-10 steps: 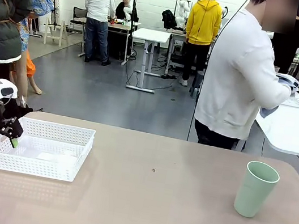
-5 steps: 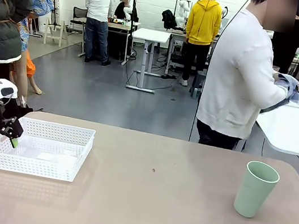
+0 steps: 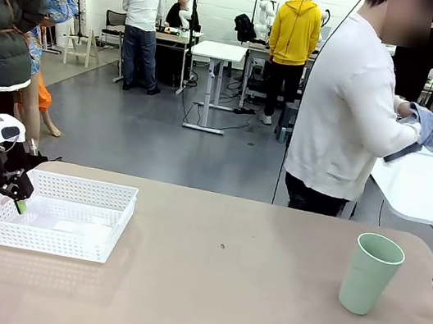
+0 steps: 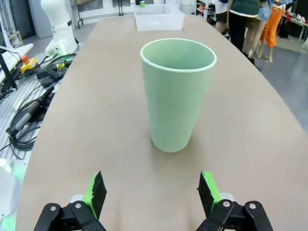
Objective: Clean and organize the cups into the basket.
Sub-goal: Pick up the Organizing basket and move it to the center of the table, then pick up the Reusable plastic cup from the right side of the table and place it inside the Organizing basket.
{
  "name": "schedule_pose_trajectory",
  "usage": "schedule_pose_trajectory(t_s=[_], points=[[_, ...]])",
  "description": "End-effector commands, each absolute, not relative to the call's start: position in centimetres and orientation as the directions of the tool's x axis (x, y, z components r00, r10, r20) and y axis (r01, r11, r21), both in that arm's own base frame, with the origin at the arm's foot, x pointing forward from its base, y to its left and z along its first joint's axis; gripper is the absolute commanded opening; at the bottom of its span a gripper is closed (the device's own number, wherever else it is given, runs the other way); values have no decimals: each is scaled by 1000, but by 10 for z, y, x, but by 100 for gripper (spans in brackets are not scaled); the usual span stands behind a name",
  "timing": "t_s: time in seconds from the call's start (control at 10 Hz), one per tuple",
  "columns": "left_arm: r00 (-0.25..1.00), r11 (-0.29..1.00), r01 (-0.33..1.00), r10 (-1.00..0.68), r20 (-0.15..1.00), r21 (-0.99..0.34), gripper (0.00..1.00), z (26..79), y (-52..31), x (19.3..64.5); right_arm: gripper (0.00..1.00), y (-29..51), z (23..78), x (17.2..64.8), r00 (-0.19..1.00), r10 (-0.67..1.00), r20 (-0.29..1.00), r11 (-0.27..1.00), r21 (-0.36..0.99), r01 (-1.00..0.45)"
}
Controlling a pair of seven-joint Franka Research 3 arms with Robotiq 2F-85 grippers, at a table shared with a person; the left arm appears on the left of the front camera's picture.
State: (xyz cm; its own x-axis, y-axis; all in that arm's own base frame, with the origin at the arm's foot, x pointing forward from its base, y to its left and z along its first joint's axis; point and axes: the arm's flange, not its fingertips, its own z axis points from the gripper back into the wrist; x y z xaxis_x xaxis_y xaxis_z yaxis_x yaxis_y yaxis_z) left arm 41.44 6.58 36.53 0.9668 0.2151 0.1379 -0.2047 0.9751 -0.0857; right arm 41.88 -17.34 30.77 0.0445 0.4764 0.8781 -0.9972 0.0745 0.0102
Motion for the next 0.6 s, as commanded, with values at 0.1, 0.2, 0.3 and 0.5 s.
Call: schedule_pose_trajectory(t_s=[0.1, 0.2, 0.3, 0.5], points=[[964, 973, -215, 225, 141, -83, 100, 366, 64, 415, 100, -163, 302, 429, 112, 449, 887, 169, 38, -985], [964, 973, -215, 225, 141, -83, 100, 366, 64, 415, 100, -163, 303, 426, 127, 450, 884, 146, 68, -987], [964, 973, -215, 225, 141, -83, 100, 366, 64, 415, 100, -170, 305, 425, 68, 461, 885, 116, 16, -993], [964, 973, -215, 225, 141, -83, 100, 366, 64, 415, 100, -170, 305, 425, 68, 461, 885, 116, 16, -993]])
